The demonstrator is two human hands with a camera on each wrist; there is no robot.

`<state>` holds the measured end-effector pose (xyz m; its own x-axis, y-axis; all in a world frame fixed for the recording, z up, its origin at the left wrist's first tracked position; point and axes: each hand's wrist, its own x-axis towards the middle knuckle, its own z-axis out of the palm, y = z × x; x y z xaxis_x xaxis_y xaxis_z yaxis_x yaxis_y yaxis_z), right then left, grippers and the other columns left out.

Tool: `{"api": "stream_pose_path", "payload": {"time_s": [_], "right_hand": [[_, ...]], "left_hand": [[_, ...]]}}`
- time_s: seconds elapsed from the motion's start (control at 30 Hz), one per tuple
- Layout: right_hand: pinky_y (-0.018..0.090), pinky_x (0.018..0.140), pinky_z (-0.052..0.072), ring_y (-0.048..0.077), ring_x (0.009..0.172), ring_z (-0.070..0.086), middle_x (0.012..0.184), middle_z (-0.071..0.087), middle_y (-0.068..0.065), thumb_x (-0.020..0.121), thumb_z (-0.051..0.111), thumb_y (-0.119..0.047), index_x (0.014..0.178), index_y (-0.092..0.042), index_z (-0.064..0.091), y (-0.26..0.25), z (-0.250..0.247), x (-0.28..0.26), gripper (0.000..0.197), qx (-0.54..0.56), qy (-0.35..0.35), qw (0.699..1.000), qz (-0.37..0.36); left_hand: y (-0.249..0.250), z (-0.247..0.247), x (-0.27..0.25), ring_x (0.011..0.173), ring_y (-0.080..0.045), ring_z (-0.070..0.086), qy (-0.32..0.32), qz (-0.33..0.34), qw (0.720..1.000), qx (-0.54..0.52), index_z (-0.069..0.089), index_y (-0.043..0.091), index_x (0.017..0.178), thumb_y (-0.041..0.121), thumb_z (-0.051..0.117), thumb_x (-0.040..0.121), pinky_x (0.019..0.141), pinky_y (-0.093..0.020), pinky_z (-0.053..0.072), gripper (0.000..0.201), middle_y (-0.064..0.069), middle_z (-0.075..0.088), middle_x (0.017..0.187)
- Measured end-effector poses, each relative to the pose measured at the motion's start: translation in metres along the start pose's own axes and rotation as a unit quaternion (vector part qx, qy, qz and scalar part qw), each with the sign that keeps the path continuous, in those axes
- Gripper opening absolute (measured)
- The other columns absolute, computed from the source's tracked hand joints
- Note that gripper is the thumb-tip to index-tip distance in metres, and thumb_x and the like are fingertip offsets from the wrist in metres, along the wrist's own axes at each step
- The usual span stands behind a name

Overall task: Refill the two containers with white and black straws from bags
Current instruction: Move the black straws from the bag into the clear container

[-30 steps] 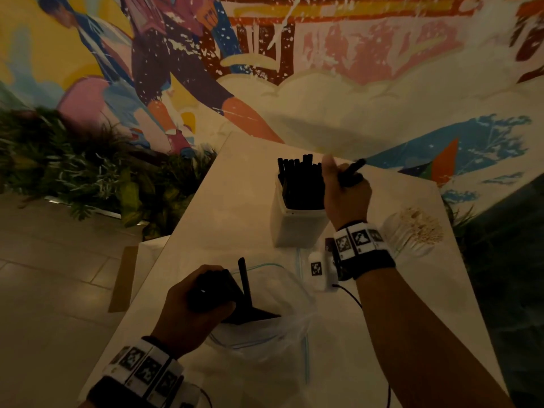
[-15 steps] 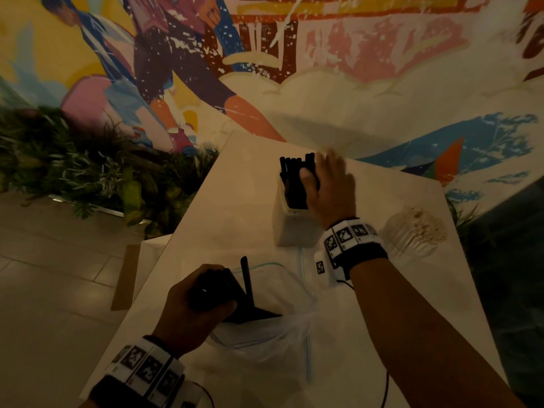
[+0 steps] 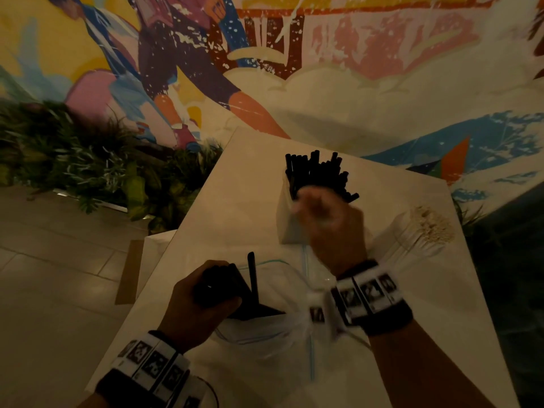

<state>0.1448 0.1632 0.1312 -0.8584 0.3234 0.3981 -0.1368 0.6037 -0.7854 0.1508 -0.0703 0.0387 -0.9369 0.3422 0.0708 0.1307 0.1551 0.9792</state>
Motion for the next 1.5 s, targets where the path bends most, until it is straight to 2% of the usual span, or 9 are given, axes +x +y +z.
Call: {"api": "stream_pose_path", "payload": {"time_s": [0.1,0.2,0.33,0.53,0.7,0.9,1.1,1.3,1.5], "right_hand": [[0.028,0.079,0.057,0.006,0.083,0.065,0.093,0.068,-0.007,0.081,0.074,-0.017,0.110,-0.030,0.061,0.000,0.007,-0.049,0.034,0.050,-0.246,0.958,0.138],[0.033,0.092,0.052,0.011,0.107,0.058,0.122,0.057,-0.009,0.072,0.081,-0.032,0.137,-0.035,0.039,0.016,0.021,-0.075,0.077,-0.026,-0.351,0.917,0.189],[0.021,0.095,0.044,0.005,0.119,0.051,0.132,0.054,-0.013,0.070,0.080,-0.036,0.143,-0.029,0.037,0.015,0.039,-0.089,0.085,0.067,-0.304,0.935,0.168],[0.025,0.091,0.048,0.004,0.105,0.060,0.111,0.067,-0.012,0.078,0.072,-0.036,0.111,-0.028,0.065,0.014,0.054,-0.098,0.036,0.092,-0.234,0.961,0.111],[0.033,0.082,0.053,0.008,0.085,0.062,0.083,0.064,-0.011,0.082,0.068,-0.031,0.087,-0.026,0.061,0.016,0.051,-0.101,0.010,0.121,-0.202,0.967,0.093],[0.043,0.077,0.055,0.025,0.085,0.065,0.082,0.065,0.002,0.068,0.046,0.008,0.070,-0.040,0.052,0.032,0.041,-0.097,0.049,0.197,-0.103,0.967,0.121],[0.057,0.063,0.051,0.045,0.071,0.058,0.071,0.058,0.010,0.067,0.045,0.011,0.064,-0.028,0.054,0.030,0.029,-0.088,0.041,0.204,-0.022,0.973,0.104],[0.043,0.060,0.046,0.023,0.059,0.050,0.062,0.054,-0.002,0.060,0.046,0.005,0.056,-0.038,0.050,0.047,0.037,-0.097,0.043,0.143,-0.044,0.978,0.146],[0.022,0.057,0.049,0.019,0.061,0.053,0.065,0.058,0.000,0.062,0.049,0.002,0.055,-0.038,0.050,0.048,0.033,-0.097,0.041,0.178,-0.043,0.967,0.180]], "left_hand": [[0.003,0.001,0.002,0.088,-0.004,0.064,-0.001,0.008,1.000,-0.007,0.060,0.037,0.093,0.041,0.073,0.052,0.075,-0.018,0.055,0.043,0.011,0.065,0.097],[0.004,0.003,0.002,0.082,-0.006,0.064,-0.010,0.017,1.000,0.019,0.061,0.031,0.088,0.041,0.071,0.054,0.073,-0.024,0.055,0.037,0.006,0.066,0.093],[0.005,0.005,0.003,0.077,-0.006,0.064,-0.019,0.033,0.998,0.041,0.061,0.027,0.084,0.042,0.068,0.057,0.068,-0.018,0.053,0.032,0.006,0.066,0.086],[0.006,0.003,0.002,0.077,-0.009,0.064,-0.025,0.028,0.999,0.019,0.062,0.028,0.085,0.041,0.067,0.055,0.067,-0.022,0.054,0.033,0.005,0.066,0.085],[0.006,0.004,0.001,0.076,-0.009,0.063,-0.023,0.033,0.998,0.040,0.062,0.028,0.083,0.044,0.068,0.057,0.068,-0.022,0.053,0.031,0.007,0.066,0.083],[0.005,0.003,0.000,0.079,-0.010,0.063,-0.018,0.008,0.999,0.031,0.062,0.027,0.079,0.042,0.068,0.057,0.071,-0.030,0.054,0.028,0.004,0.065,0.084],[0.005,0.003,0.000,0.079,-0.013,0.062,-0.021,0.002,1.000,0.023,0.062,0.022,0.077,0.040,0.069,0.058,0.070,-0.029,0.054,0.028,-0.001,0.064,0.083],[0.005,0.004,0.000,0.079,-0.011,0.062,-0.016,0.006,1.000,0.026,0.062,0.022,0.077,0.041,0.069,0.058,0.068,-0.024,0.053,0.028,0.002,0.065,0.083],[0.003,0.004,0.000,0.079,-0.010,0.062,-0.015,0.009,0.999,0.031,0.062,0.022,0.078,0.041,0.068,0.057,0.067,-0.018,0.051,0.029,0.002,0.065,0.083]]}}
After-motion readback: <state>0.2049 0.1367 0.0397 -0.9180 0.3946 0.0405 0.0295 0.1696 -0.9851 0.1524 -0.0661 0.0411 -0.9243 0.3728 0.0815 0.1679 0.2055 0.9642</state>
